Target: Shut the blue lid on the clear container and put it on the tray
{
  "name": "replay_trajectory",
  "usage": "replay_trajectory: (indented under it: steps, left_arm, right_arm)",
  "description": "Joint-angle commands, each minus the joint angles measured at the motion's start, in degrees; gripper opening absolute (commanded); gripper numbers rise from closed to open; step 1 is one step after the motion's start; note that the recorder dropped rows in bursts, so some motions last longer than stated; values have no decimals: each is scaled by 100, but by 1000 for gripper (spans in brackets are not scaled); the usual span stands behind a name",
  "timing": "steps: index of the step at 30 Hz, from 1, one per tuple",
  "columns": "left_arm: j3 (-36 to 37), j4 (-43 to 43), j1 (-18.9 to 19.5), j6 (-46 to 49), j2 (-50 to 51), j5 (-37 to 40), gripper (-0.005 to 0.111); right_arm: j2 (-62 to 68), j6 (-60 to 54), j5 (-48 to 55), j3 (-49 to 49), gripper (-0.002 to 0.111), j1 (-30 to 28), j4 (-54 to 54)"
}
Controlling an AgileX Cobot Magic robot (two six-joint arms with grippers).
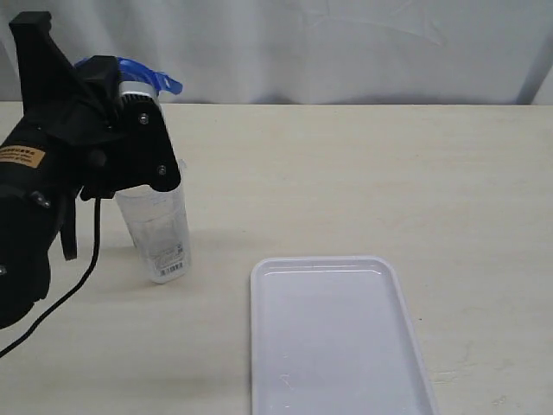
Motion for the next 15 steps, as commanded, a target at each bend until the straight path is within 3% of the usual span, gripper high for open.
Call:
replay_trajectory:
  steps: [1, 5, 9, 12, 15]
  left_arm:
    - [14, 143, 16, 174, 66, -214, 0]
    - [14, -265, -112, 174, 82, -502, 0]
    - [37, -491, -573, 174, 82, -664, 0]
    - [331, -484, -953, 174, 82, -745, 0]
    - [671, -375, -1019, 174, 82, -972, 0]
  right_arm:
    - [-20, -1, -40, 4, 4, -16, -22]
    - [-20, -1, -40, 4, 4, -16, -22]
    - [-20, -1, -40, 4, 4, -16, -22]
    - [-20, -1, -40, 4, 4, -16, -22]
    - [-20, -1, -40, 4, 4, -16, -22]
